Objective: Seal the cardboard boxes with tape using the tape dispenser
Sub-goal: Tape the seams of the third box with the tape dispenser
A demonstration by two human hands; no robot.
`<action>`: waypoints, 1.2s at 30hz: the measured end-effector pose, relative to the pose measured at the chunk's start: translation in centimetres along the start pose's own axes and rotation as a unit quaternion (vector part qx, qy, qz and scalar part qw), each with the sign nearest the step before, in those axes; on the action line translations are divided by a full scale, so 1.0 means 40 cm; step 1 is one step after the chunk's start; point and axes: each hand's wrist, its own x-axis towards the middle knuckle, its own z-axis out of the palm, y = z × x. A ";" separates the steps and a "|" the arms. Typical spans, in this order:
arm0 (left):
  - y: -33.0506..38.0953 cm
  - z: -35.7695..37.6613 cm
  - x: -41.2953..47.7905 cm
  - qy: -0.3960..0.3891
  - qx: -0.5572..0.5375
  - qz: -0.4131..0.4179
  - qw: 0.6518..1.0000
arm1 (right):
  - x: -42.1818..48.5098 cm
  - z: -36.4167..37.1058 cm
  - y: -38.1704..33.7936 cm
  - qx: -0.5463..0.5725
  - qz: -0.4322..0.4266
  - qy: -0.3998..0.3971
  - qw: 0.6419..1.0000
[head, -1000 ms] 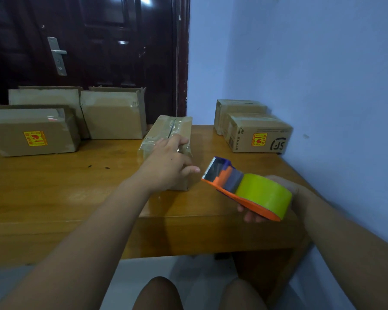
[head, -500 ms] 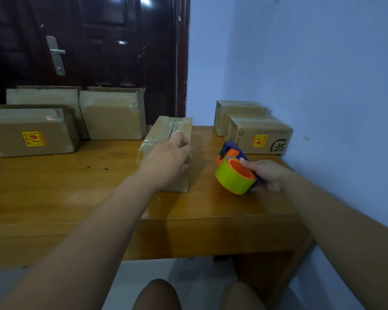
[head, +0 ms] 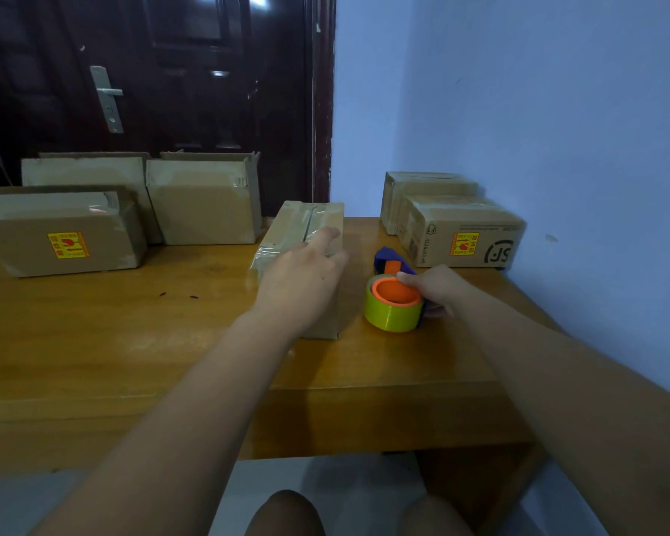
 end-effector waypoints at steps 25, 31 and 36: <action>-0.033 0.007 -0.036 0.074 -0.073 -0.013 0.995 | -0.151 0.118 -0.109 -0.050 -0.427 -0.035 0.902; -0.135 0.050 -0.080 0.218 -0.497 -0.289 0.788 | -0.145 0.129 -0.085 0.002 -0.443 -0.042 0.896; -0.164 0.133 -0.102 0.142 -0.609 -0.209 0.752 | -0.144 0.150 -0.081 0.060 -0.433 -0.066 0.897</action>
